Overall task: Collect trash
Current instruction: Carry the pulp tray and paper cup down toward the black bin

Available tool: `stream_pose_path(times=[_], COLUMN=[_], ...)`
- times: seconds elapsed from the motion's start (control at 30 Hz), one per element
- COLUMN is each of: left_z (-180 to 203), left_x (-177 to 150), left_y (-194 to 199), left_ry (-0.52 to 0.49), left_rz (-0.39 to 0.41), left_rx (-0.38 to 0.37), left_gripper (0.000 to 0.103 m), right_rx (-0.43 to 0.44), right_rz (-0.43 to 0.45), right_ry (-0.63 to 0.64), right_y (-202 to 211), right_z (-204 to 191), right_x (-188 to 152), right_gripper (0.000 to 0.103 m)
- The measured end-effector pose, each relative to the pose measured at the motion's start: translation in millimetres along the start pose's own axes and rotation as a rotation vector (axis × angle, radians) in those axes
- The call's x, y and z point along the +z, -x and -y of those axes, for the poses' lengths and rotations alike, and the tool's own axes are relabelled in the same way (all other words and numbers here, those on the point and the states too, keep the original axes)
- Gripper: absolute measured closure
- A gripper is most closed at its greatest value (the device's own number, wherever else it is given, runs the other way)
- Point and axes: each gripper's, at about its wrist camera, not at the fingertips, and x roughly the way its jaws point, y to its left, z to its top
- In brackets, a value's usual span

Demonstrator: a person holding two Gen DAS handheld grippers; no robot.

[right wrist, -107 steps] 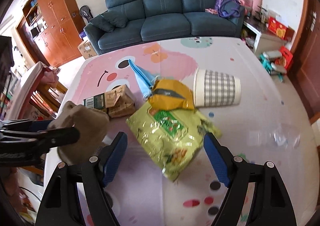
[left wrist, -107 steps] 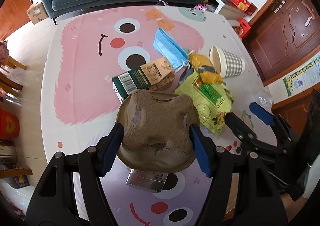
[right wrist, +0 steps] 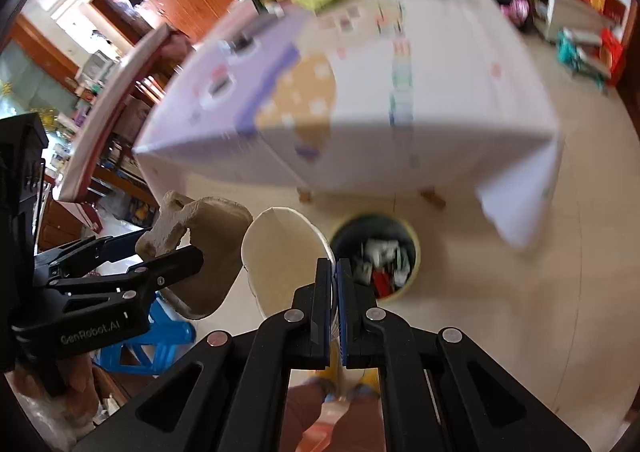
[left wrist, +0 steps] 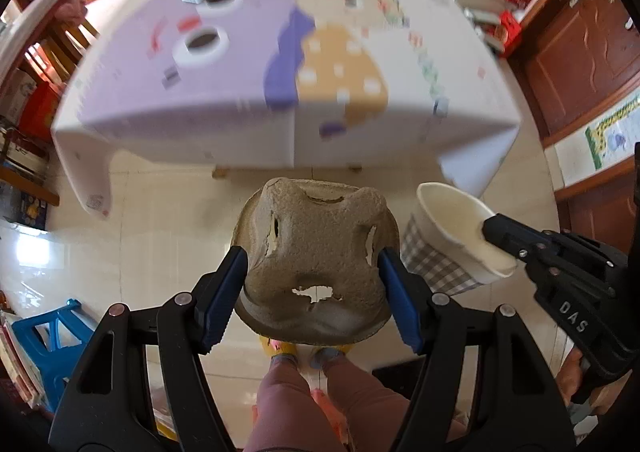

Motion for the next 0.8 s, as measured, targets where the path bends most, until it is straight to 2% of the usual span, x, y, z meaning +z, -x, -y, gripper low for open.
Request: stream_pose_path(times=[0.17, 0.3, 0.47, 0.57, 0.63, 0.7, 0.73, 0.8], left_z=[-6, -18, -21, -22, -22, -21, -22, -24], left_x=[-16, -20, -13, -13, -12, -11, -13, -16], left_y=[-72, -146, -229, -270, -292, -316, -324, -338], left_ry=[0.004, 0.033, 0.020, -0.009, -0.020, -0.024, -0.025, -0.036], left_rz=[-0.067, -0.100, -0.093, -0.082, -0.093, -0.106, -0.107, -0.107], left_rx=[-0.011, -0.023, -0.038, -0.035, -0.032, -0.031, -0.030, -0.012], left_gripper=[0.038, 0.038, 0.038, 0.038, 0.038, 0.037, 0.034, 0.022], right_rx=[-0.040, -0.067, -0.079, -0.077, -0.088, -0.090, -0.094, -0.113], right_rz=[-0.067, -0.089, -0.078, -0.060, -0.059, -0.057, -0.050, -0.045], right_ry=[-0.084, -0.182, -0.294, -0.310, -0.311, -0.319, -0.327, -0.339], right_y=[-71, -138, -211, -252, -277, -298, -306, -318], right_z=[25, 54, 89, 102, 108, 114, 117, 122], right_x=[-30, -51, -60, -56, -52, -51, -51, -53], right_gripper=[0.101, 0.101, 0.100, 0.099, 0.092, 0.069, 0.065, 0.063])
